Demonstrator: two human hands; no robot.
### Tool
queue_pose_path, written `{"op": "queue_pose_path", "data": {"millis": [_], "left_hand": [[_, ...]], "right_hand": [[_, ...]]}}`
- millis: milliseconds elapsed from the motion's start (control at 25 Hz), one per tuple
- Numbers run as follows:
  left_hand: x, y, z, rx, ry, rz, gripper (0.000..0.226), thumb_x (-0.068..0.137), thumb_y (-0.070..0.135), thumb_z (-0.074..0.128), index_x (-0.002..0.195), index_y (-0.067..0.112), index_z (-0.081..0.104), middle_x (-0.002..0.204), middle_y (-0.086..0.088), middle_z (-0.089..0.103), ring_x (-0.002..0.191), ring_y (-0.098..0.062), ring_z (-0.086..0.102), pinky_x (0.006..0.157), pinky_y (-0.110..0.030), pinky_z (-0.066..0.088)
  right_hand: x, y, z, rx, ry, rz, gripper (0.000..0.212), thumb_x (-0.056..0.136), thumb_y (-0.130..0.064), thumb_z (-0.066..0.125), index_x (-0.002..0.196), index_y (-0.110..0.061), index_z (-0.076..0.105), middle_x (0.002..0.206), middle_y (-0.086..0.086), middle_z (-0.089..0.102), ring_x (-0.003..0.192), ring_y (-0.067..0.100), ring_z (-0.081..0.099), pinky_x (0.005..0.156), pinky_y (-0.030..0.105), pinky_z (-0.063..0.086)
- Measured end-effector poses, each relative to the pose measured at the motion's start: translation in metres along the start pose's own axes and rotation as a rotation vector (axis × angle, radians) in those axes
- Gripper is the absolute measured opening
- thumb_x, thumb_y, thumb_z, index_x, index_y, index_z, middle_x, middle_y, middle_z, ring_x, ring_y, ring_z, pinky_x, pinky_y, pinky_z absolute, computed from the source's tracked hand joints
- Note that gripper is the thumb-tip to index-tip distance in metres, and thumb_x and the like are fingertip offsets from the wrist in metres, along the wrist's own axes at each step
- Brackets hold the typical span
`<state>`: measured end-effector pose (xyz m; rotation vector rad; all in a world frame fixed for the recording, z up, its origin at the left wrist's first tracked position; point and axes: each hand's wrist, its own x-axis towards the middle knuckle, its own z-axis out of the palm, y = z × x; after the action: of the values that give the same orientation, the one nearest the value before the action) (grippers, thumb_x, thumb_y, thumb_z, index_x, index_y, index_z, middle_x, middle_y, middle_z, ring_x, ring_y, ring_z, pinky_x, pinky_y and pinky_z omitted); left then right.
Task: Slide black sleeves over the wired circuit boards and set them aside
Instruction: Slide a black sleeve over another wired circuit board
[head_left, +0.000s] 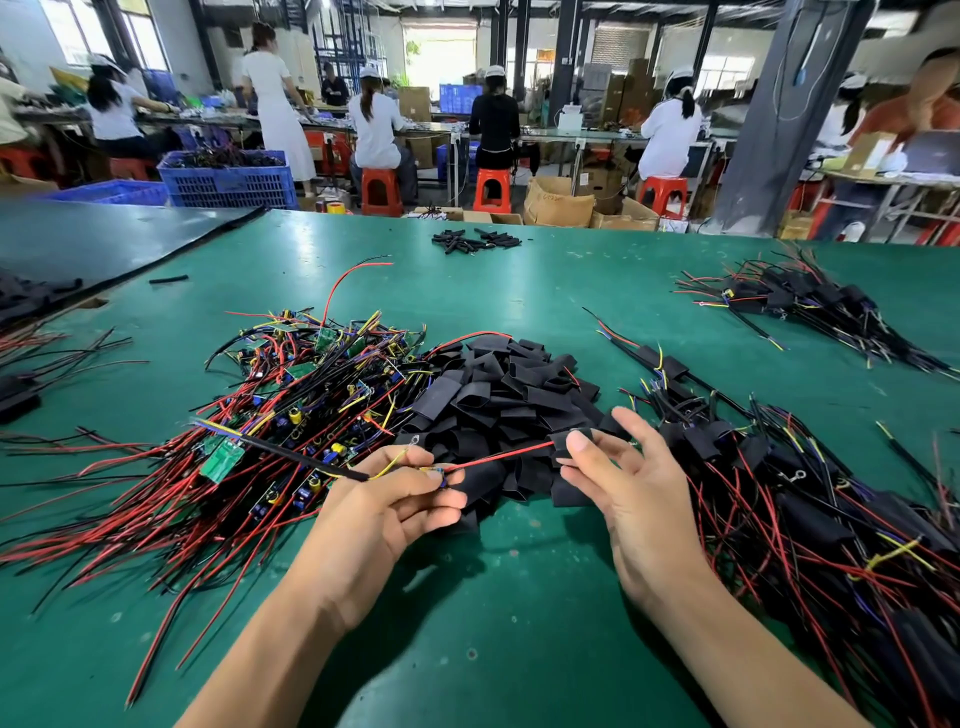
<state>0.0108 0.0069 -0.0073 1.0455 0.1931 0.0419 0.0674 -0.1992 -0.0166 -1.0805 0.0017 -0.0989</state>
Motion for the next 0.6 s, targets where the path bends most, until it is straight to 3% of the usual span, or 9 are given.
{"op": "queue_pose_path", "data": {"millis": [160, 360, 440, 600], "left_hand": [[-0.004, -0.005, 0.009, -0.012, -0.057, 0.001, 0.031, 0.071, 0.010, 0.074, 0.099, 0.009, 0.060, 0.103, -0.022, 0.073, 0.072, -0.025, 0.073, 0.064, -0.030, 0.060], [-0.006, -0.012, 0.018, 0.004, -0.075, -0.017, 0.017, 0.074, 0.024, 0.074, 0.087, 0.015, 0.070, 0.104, -0.018, 0.074, 0.068, -0.019, 0.070, 0.061, -0.026, 0.058], [-0.007, -0.013, 0.018, 0.036, -0.079, -0.008, 0.023, 0.072, 0.030, 0.077, 0.090, 0.015, 0.075, 0.097, -0.012, 0.074, 0.062, -0.017, 0.064, 0.055, -0.025, 0.055], [-0.007, -0.014, 0.017, 0.036, -0.097, -0.015, 0.025, 0.073, 0.028, 0.077, 0.095, 0.014, 0.078, 0.090, -0.008, 0.070, 0.057, -0.013, 0.054, 0.051, -0.022, 0.047]], "right_hand": [[-0.014, 0.005, 0.014, 0.070, -0.084, 0.110, 0.075, 0.063, -0.010, 0.080, 0.131, -0.013, 0.049, 0.082, 0.001, 0.075, 0.086, 0.018, 0.073, 0.074, 0.025, 0.059], [-0.018, 0.008, 0.017, 0.173, -0.055, 0.210, 0.080, 0.057, -0.012, 0.082, 0.130, -0.011, 0.049, 0.081, 0.001, 0.075, 0.076, 0.009, 0.071, 0.073, 0.024, 0.057], [-0.018, 0.009, 0.017, 0.154, -0.064, 0.254, 0.069, 0.059, -0.015, 0.082, 0.122, -0.011, 0.055, 0.074, -0.004, 0.070, 0.064, 0.004, 0.064, 0.066, 0.021, 0.051], [-0.014, 0.005, 0.015, 0.233, -0.079, 0.362, 0.037, 0.055, -0.016, 0.084, 0.083, -0.014, 0.060, 0.065, -0.004, 0.052, 0.057, 0.006, 0.050, 0.053, 0.016, 0.047]]}}
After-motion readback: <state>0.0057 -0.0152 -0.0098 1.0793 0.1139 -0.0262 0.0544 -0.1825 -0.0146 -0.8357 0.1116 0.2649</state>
